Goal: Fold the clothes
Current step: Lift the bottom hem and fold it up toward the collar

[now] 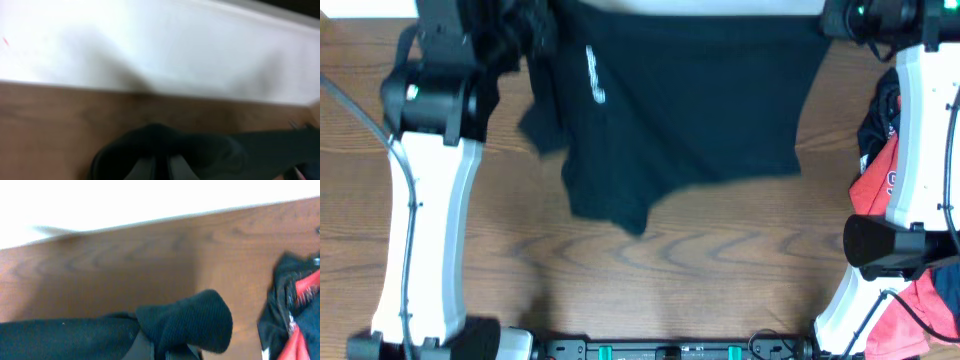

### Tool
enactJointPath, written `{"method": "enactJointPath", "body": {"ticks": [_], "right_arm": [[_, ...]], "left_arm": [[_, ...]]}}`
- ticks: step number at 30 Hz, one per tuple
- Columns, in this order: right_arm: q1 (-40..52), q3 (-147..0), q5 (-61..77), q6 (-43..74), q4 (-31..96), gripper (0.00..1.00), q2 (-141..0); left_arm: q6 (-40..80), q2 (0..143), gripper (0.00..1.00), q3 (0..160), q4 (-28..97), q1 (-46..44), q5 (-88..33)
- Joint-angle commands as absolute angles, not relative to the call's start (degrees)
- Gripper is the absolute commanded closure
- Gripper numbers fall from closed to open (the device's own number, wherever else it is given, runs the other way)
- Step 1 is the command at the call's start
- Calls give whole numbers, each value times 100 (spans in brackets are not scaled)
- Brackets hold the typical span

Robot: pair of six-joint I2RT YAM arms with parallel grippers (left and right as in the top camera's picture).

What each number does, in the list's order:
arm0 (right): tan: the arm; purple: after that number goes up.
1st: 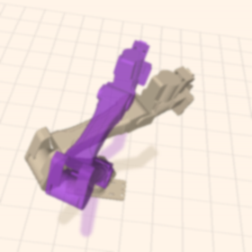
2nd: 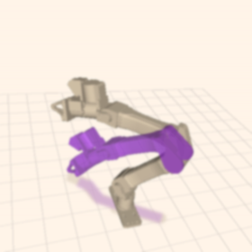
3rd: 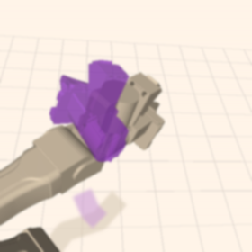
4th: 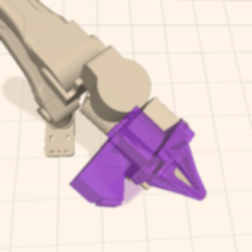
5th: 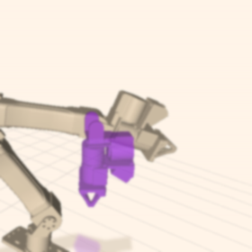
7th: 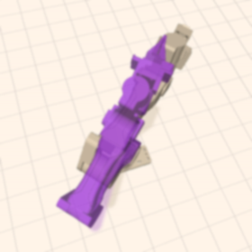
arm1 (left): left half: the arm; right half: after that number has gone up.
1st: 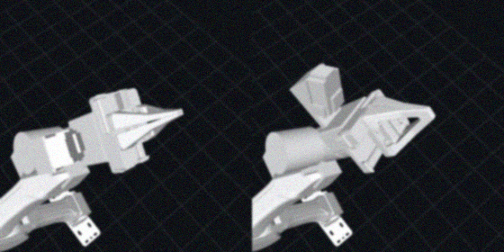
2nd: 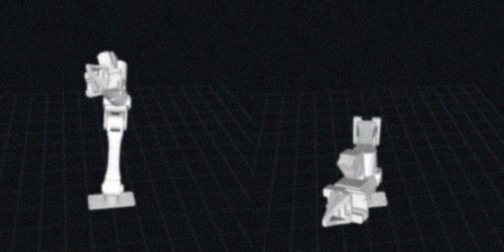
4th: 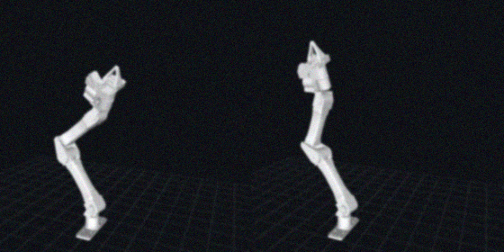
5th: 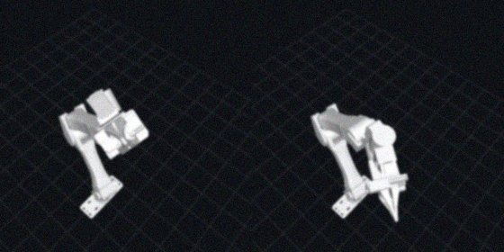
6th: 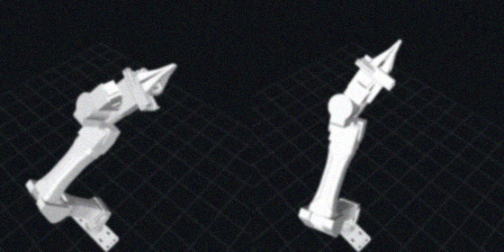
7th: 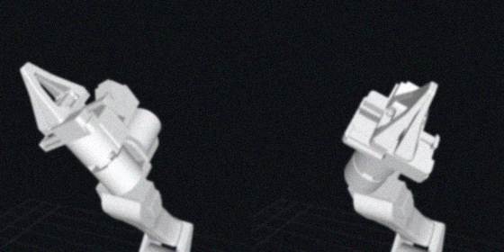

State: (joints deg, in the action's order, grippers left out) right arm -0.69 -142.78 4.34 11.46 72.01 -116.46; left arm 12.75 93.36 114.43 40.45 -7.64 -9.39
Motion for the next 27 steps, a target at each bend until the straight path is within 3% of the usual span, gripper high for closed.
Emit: {"method": "enactJointPath", "body": {"ticks": [1,9,27], "right_arm": [[-228,-14717,322,1170,6692,99,-11380],[-235,-15214,3,1219,6023,99,-11386],[-119,-14827,379,1105,8143,99,-13277]], "left_arm": [[1135,9349,94,12287,3684,-576,-322],[1004,9487,94,12748,3371,-145,-189],[1120,11439,94,12737,5815,-8,-928]]}}
